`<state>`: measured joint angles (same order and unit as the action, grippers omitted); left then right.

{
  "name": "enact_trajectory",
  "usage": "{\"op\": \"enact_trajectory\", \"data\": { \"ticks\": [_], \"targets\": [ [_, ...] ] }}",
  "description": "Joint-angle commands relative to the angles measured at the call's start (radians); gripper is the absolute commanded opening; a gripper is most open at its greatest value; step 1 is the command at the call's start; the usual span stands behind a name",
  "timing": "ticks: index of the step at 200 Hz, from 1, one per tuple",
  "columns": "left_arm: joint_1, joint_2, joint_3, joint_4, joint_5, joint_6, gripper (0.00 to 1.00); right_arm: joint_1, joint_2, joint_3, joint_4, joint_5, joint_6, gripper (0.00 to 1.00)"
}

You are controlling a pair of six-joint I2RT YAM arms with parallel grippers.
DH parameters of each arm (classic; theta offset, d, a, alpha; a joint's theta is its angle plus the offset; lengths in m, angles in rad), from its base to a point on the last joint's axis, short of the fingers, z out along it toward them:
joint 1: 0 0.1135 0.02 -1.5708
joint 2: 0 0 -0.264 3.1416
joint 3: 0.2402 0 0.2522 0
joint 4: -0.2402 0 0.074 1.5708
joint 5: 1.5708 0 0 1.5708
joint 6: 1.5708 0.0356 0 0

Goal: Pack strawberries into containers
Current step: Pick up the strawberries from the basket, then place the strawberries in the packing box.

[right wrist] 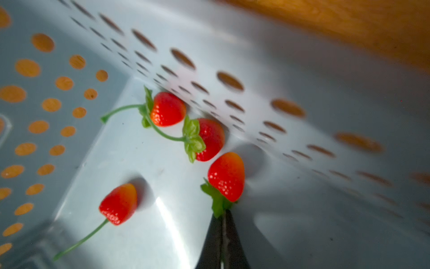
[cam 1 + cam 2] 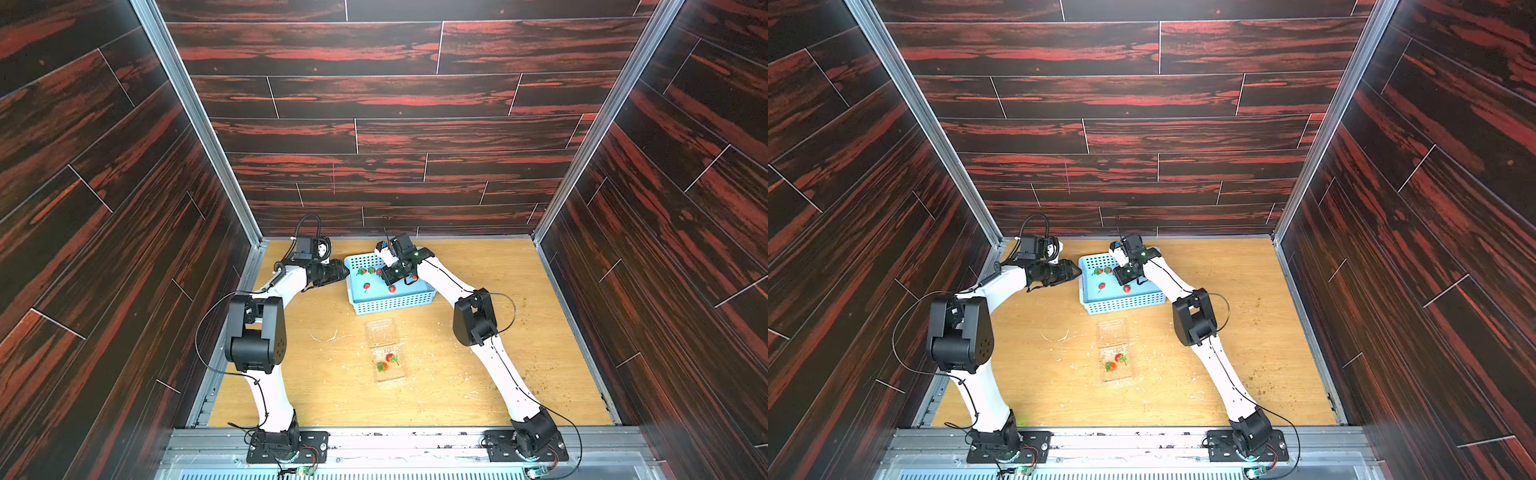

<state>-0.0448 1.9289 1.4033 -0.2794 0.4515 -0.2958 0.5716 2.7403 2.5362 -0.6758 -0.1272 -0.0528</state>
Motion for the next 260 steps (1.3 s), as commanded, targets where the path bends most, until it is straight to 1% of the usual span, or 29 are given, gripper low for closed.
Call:
{"op": "enact_trajectory", "data": {
  "ticks": [1, 8, 31, 53, 84, 126, 148, 166, 206, 223, 260],
  "targets": [
    [0.006, -0.059, -0.019, 0.006, -0.002, 0.006, 0.59, 0.002, -0.062, -0.038, 0.001, 0.001, 0.003, 0.01],
    [0.006, -0.062, -0.022, 0.007, -0.002, 0.005, 0.59, 0.003, -0.070, -0.042, 0.001, 0.000, 0.003, 0.00],
    [0.006, -0.073, -0.028, 0.008, -0.004, 0.006, 0.59, 0.002, -0.101, -0.056, 0.001, -0.003, 0.001, 0.00],
    [0.006, -0.084, -0.035, 0.008, -0.008, 0.007, 0.59, 0.003, -0.171, -0.120, 0.024, -0.008, -0.011, 0.00],
    [0.006, -0.090, -0.045, 0.023, -0.001, -0.003, 0.59, 0.002, -0.347, -0.340, 0.143, 0.001, -0.039, 0.00],
    [0.006, -0.102, -0.056, 0.037, 0.000, -0.009, 0.59, 0.008, -0.590, -0.610, 0.249, -0.007, -0.071, 0.00],
    [0.004, -0.107, -0.061, 0.047, 0.004, -0.014, 0.58, 0.015, -0.717, -0.773, 0.301, -0.011, -0.073, 0.00],
    [0.002, -0.109, -0.063, 0.049, 0.007, -0.016, 0.59, 0.025, -0.799, -0.863, 0.304, -0.011, -0.070, 0.00],
    [-0.001, -0.110, -0.069, 0.059, 0.008, -0.019, 0.59, 0.110, -0.949, -1.003, 0.245, -0.040, -0.093, 0.00],
    [-0.004, -0.111, -0.070, 0.060, 0.010, -0.019, 0.59, 0.147, -0.990, -1.050, 0.222, -0.085, -0.072, 0.00],
    [-0.006, -0.117, -0.078, 0.062, 0.014, -0.018, 0.58, 0.235, -1.090, -1.218, 0.223, -0.193, 0.010, 0.00]
  ]
}}
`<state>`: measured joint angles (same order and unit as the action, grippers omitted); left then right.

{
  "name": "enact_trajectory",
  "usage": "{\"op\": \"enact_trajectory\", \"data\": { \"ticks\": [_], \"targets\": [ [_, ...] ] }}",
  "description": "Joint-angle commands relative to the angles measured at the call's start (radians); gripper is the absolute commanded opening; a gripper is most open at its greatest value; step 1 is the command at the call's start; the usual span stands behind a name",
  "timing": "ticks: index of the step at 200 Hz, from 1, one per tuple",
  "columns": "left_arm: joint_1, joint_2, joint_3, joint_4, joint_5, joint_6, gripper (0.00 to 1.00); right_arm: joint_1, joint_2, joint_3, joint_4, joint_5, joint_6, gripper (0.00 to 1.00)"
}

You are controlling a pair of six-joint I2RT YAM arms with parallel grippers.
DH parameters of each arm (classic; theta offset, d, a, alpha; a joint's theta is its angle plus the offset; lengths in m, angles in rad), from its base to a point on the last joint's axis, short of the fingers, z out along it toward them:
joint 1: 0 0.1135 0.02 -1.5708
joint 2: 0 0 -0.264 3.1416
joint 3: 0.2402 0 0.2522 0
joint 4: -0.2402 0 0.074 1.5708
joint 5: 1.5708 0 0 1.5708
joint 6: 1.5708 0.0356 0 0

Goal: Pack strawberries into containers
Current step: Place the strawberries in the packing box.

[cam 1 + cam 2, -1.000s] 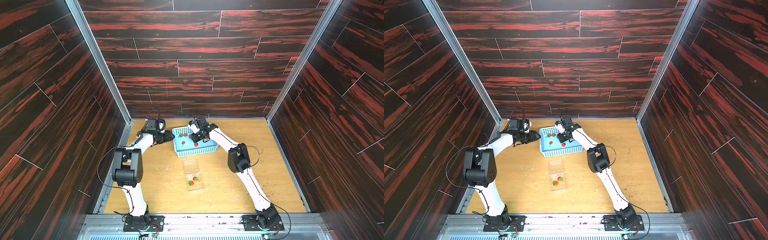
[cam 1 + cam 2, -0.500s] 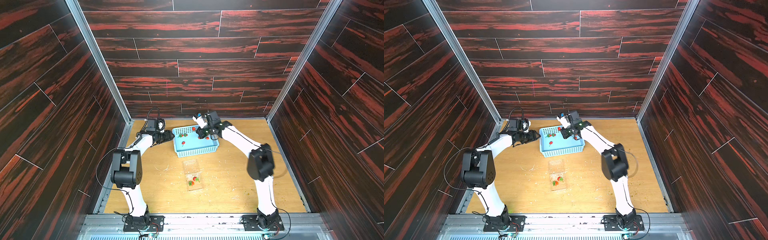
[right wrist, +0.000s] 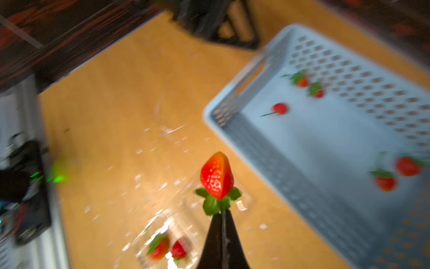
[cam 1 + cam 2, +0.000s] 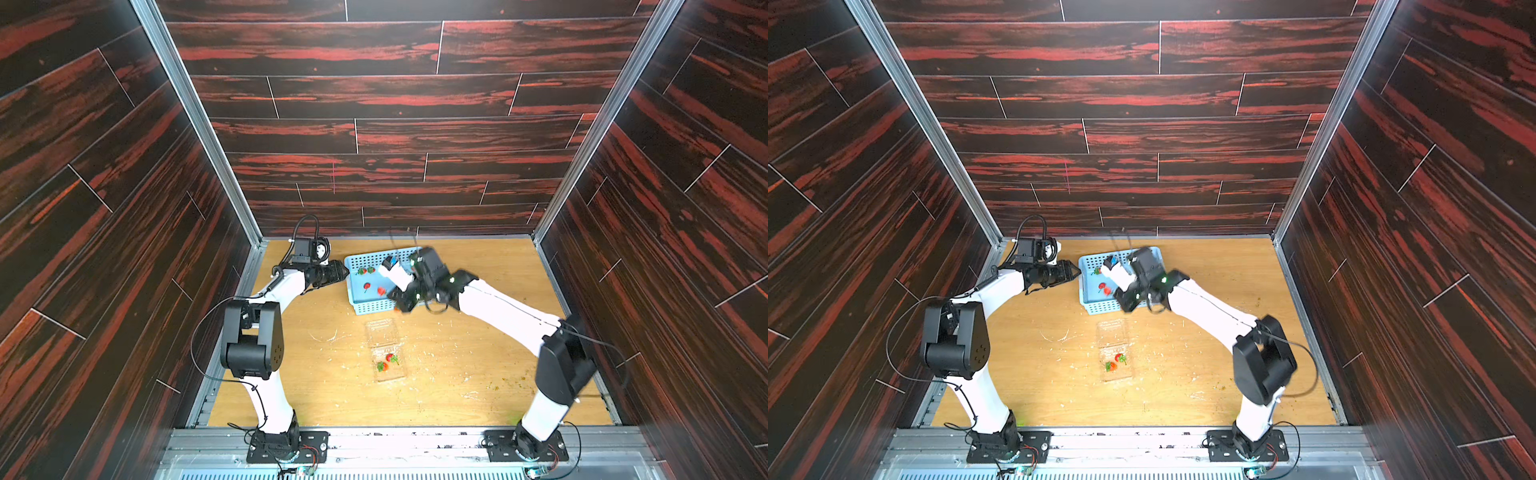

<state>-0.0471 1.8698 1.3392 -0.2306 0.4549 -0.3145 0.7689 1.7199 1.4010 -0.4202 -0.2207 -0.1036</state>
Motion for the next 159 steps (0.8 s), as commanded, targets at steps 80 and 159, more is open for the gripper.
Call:
{"op": "enact_trajectory", "data": {
  "ticks": [80, 159],
  "targets": [
    [-0.031, -0.036, 0.001, 0.021, 0.010, -0.008, 0.59, 0.124, -0.052, -0.357, 0.152, -0.212, 0.187, 0.00],
    [-0.034, -0.045, 0.001, 0.003, 0.000, 0.000, 0.59, 0.125, 0.049, -0.392, 0.180, -0.135, 0.156, 0.00]
  ]
}}
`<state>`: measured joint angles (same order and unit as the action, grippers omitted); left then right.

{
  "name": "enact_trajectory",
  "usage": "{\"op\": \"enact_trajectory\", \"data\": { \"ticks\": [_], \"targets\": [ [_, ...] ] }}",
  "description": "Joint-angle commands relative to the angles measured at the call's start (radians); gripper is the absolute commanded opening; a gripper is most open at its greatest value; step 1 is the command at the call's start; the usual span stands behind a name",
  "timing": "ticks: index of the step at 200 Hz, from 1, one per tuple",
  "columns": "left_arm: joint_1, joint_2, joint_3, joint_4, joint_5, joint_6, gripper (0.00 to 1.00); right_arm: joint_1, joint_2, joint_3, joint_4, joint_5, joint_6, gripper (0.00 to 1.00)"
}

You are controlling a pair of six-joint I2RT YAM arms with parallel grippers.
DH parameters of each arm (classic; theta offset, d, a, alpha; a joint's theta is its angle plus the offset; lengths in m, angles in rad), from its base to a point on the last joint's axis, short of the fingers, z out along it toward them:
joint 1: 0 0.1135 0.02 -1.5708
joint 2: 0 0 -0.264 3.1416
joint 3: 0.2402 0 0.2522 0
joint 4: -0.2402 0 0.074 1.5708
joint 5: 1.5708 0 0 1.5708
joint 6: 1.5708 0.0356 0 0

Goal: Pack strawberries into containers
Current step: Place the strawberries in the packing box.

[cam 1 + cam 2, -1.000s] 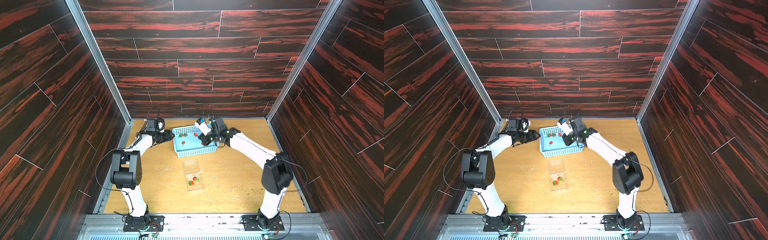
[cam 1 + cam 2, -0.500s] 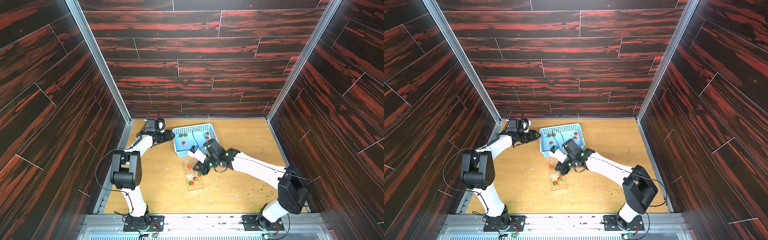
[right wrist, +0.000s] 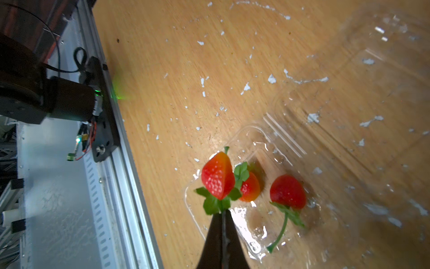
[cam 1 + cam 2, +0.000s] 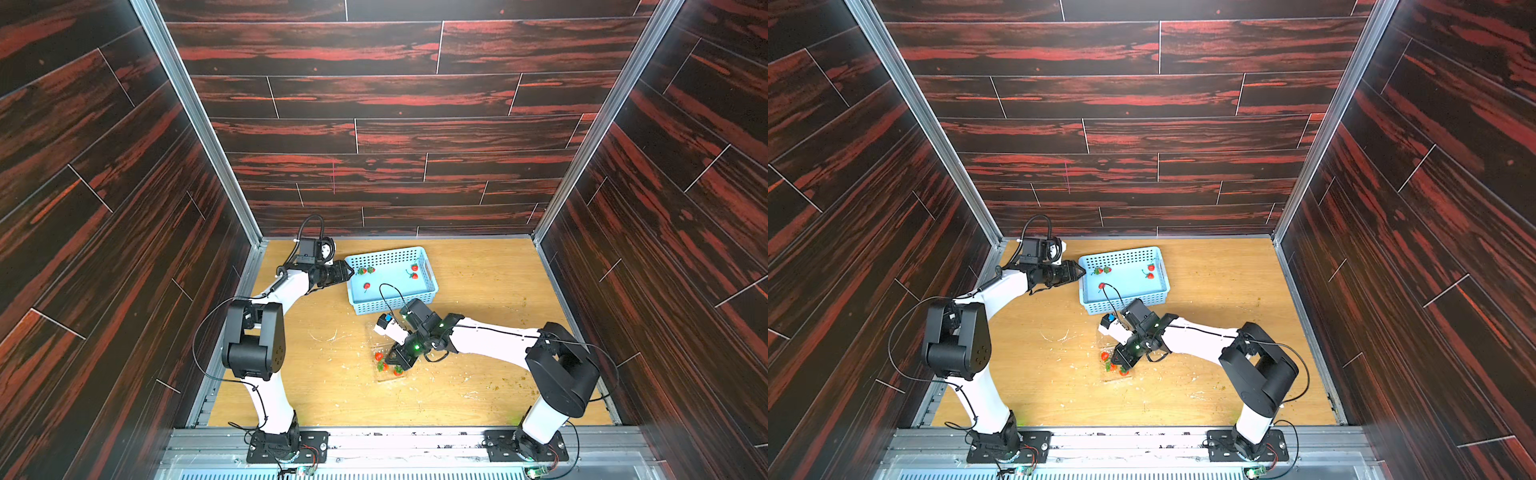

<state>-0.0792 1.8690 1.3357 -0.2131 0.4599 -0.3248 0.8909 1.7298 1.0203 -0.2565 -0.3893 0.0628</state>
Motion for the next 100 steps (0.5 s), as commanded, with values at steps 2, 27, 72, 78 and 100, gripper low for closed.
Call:
{"op": "enact_trajectory", "data": {
  "ticks": [2, 27, 72, 78, 100],
  "targets": [
    [-0.002, -0.044, 0.006, -0.016, -0.005, 0.010, 0.58, 0.003, 0.041, -0.011, 0.015, 0.033, -0.012, 0.00],
    [-0.002, -0.047, 0.008, -0.022, -0.009, 0.015, 0.58, 0.005, 0.044, -0.016, 0.006, 0.084, -0.023, 0.00],
    [-0.004, -0.047, 0.011, -0.029, -0.010, 0.017, 0.59, 0.008, 0.046, 0.010, -0.026, 0.129, -0.053, 0.14],
    [-0.004, -0.048, 0.011, -0.031, -0.012, 0.019, 0.59, 0.008, 0.041, 0.011, -0.031, 0.134, -0.056, 0.18],
    [-0.004, -0.047, 0.014, -0.035, -0.012, 0.021, 0.59, 0.008, 0.018, 0.020, -0.048, 0.148, -0.064, 0.28]
  ]
}}
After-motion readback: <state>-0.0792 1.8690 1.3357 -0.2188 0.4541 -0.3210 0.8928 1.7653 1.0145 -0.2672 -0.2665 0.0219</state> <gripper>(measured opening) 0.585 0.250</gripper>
